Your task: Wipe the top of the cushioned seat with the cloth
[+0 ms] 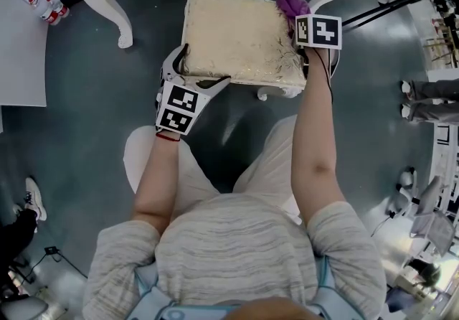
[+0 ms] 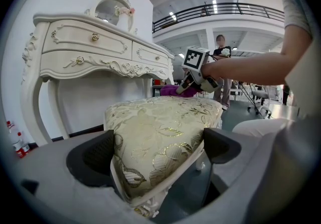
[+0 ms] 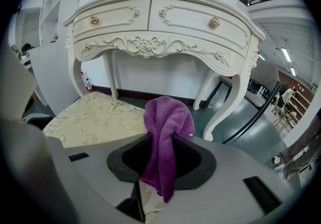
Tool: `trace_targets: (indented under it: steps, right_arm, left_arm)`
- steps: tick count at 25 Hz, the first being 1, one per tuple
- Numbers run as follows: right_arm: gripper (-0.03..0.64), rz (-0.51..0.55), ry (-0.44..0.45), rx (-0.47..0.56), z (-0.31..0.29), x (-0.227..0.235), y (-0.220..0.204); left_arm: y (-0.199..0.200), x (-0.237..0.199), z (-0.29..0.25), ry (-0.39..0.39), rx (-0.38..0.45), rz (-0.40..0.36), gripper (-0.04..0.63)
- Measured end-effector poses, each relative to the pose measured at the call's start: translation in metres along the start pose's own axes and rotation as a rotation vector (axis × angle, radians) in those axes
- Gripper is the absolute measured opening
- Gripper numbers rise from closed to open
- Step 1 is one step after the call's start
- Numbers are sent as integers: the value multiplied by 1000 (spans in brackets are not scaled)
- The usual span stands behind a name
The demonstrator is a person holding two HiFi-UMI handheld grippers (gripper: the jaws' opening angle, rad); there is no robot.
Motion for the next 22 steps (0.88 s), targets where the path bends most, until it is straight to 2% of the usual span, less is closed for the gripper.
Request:
trace_targets:
  steps: [22]
  right_arm:
    - [106, 45, 78, 43, -7, -57, 19]
  left_arm:
    - [1, 0, 0, -10, -5, -1, 565]
Point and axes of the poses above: the fingertips, and each gripper's own axes: z backward along the fingers, x to its right, y out of its top, the point moved 9 cm from there along z, backward along the fingers, and after that the axes turned 5 degrees about y, right-handed, at the moved point
